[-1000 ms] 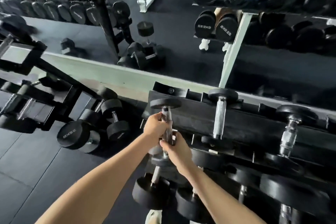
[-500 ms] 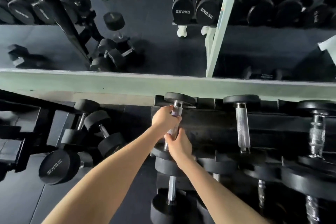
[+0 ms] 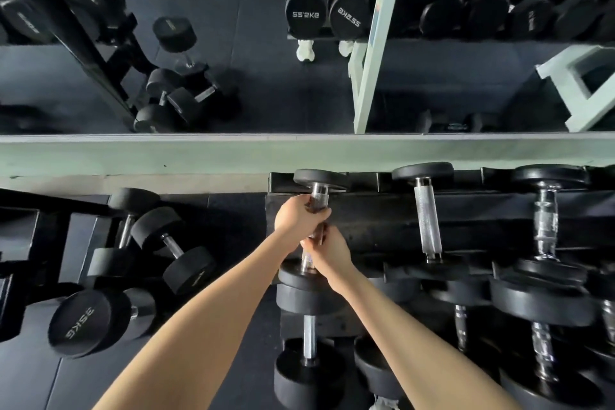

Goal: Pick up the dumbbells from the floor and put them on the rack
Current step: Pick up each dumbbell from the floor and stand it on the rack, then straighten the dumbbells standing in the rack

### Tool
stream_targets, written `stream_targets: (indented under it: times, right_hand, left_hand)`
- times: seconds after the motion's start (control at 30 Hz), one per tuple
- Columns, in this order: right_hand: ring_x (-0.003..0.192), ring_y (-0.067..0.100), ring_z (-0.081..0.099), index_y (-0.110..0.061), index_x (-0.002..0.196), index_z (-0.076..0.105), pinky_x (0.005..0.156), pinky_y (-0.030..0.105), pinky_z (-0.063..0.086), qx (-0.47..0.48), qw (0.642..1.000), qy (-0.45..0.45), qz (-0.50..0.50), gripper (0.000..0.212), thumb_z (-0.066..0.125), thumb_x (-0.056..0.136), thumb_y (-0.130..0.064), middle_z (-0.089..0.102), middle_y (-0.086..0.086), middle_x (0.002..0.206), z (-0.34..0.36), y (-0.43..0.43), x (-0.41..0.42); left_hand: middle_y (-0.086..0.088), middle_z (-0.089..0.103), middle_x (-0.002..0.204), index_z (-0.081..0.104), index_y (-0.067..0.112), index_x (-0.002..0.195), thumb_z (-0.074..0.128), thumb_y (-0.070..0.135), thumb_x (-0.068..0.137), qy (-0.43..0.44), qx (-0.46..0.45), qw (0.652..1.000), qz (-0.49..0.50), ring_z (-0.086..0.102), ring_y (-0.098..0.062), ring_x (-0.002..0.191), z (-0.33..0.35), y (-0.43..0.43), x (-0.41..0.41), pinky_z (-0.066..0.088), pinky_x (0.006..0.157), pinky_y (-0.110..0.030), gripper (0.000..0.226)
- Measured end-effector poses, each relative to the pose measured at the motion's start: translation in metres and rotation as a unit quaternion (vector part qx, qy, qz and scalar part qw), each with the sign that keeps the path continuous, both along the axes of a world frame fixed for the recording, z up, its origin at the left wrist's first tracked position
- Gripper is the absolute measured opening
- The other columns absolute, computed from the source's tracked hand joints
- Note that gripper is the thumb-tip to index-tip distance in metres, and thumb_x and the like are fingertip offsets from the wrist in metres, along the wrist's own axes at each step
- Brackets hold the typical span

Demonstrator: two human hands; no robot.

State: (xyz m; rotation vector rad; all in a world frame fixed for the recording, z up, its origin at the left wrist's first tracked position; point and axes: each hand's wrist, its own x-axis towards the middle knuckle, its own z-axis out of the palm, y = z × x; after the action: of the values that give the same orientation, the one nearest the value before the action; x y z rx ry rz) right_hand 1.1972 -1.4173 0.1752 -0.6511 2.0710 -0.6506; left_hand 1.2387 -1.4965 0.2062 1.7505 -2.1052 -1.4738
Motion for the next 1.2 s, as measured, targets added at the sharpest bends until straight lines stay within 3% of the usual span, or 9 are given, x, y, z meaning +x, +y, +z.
stream_targets:
  times: [0.2, 0.33, 0.63, 0.73, 0.8, 0.87, 1.03, 1.13, 1.2]
  right_hand:
    - [0.099, 0.026, 0.065, -0.005, 0.108, 0.06, 0.084, 0.033, 0.051, -0.03, 0.999, 0.012, 0.02, 0.029, 0.062, 0.085, -0.022, 0.069, 0.01, 0.104, 0.005, -0.002, -0.002]
    - [0.098, 0.025, 0.062, -0.006, 0.106, 0.057, 0.076, 0.026, 0.041, -0.009, 0.999, -0.002, 0.035, 0.028, 0.062, 0.085, -0.024, 0.067, 0.007, 0.103, 0.004, 0.003, -0.011]
    - [0.099, 0.024, 0.061, -0.005, 0.107, 0.055, 0.072, 0.023, 0.036, -0.007, 0.999, 0.025, 0.04, 0.028, 0.062, 0.088, -0.024, 0.065, 0.007, 0.104, 0.013, 0.0, -0.003]
    - [0.088, 0.019, 0.06, -0.005, 0.105, 0.056, 0.055, 0.015, 0.032, -0.019, 0.999, 0.027, 0.032, 0.026, 0.063, 0.088, -0.024, 0.063, 0.002, 0.096, 0.016, 0.002, 0.001]
    - [0.085, 0.016, 0.06, -0.005, 0.105, 0.057, 0.053, 0.01, 0.031, -0.027, 0.999, 0.025, 0.038, 0.032, 0.066, 0.086, -0.03, 0.065, 0.002, 0.096, 0.016, 0.004, 0.002]
    - [0.094, 0.021, 0.065, -0.007, 0.108, 0.057, 0.058, 0.018, 0.038, -0.022, 0.998, 0.019, 0.05, 0.04, 0.064, 0.086, -0.039, 0.067, 0.005, 0.103, 0.019, 0.008, -0.001]
    - [0.104, 0.018, 0.063, -0.013, 0.12, 0.056, 0.082, 0.03, 0.048, -0.046, 0.991, 0.123, 0.017, 0.039, 0.06, 0.089, -0.038, 0.066, 0.001, 0.114, 0.045, 0.045, -0.032]
    - [0.097, 0.02, 0.065, -0.01, 0.113, 0.062, 0.077, 0.026, 0.044, -0.102, 0.961, 0.247, -0.077, 0.028, 0.061, 0.091, -0.027, 0.069, 0.003, 0.107, 0.056, 0.083, -0.074]
    - [0.098, 0.027, 0.065, -0.007, 0.112, 0.062, 0.075, 0.029, 0.042, -0.081, 0.948, 0.284, -0.119, 0.029, 0.061, 0.09, -0.025, 0.069, 0.008, 0.108, 0.055, 0.1, -0.108]
  left_hand:
    - [0.0, 0.064, 0.086, 0.067, 0.013, 0.104, 0.069, 0.032, 0.083, 0.028, 0.02, 0.999, 0.037, 0.064, -0.023, 0.087, -0.003, 0.0, 0.002, 0.055, 0.084, -0.037, 0.028]
    - [0.006, 0.059, 0.067, 0.065, 0.016, 0.085, 0.072, 0.027, 0.081, 0.069, 0.074, 0.99, 0.098, 0.061, -0.022, 0.076, -0.009, 0.002, 0.004, 0.053, 0.072, -0.036, 0.014]
    - [0.0, 0.064, 0.08, 0.062, 0.017, 0.086, 0.071, 0.021, 0.083, 0.104, 0.12, 0.98, 0.122, 0.063, -0.025, 0.086, -0.006, -0.001, 0.013, 0.055, 0.086, -0.043, 0.01]
    - [-0.001, 0.061, 0.078, 0.06, 0.022, 0.078, 0.07, 0.021, 0.084, 0.107, 0.117, 0.98, 0.119, 0.059, -0.024, 0.082, -0.003, -0.001, 0.015, 0.053, 0.082, -0.039, 0.012]
    - [0.001, 0.06, 0.08, 0.064, 0.02, 0.085, 0.07, 0.023, 0.084, 0.103, 0.107, 0.981, 0.121, 0.06, -0.024, 0.084, -0.002, 0.0, 0.016, 0.054, 0.087, -0.041, 0.007]
    - [0.006, 0.061, 0.08, 0.067, 0.015, 0.102, 0.069, 0.028, 0.085, 0.082, 0.084, 0.988, 0.103, 0.064, -0.026, 0.089, -0.001, 0.002, 0.017, 0.055, 0.09, -0.043, 0.022]
    - [-0.001, 0.07, 0.101, 0.061, 0.014, 0.117, 0.06, 0.038, 0.088, -0.04, -0.061, 0.992, 0.104, 0.067, -0.023, 0.084, 0.01, 0.015, 0.023, 0.053, 0.074, -0.033, 0.038]
    - [0.0, 0.068, 0.097, 0.065, 0.013, 0.102, 0.058, 0.032, 0.09, -0.003, -0.126, 0.986, 0.11, 0.062, -0.019, 0.086, 0.026, 0.037, 0.013, 0.049, 0.075, -0.03, 0.024]
    - [0.001, 0.068, 0.093, 0.066, 0.013, 0.099, 0.058, 0.031, 0.091, 0.031, -0.114, 0.991, 0.068, 0.063, -0.019, 0.088, 0.032, 0.052, -0.008, 0.051, 0.08, -0.032, 0.022]
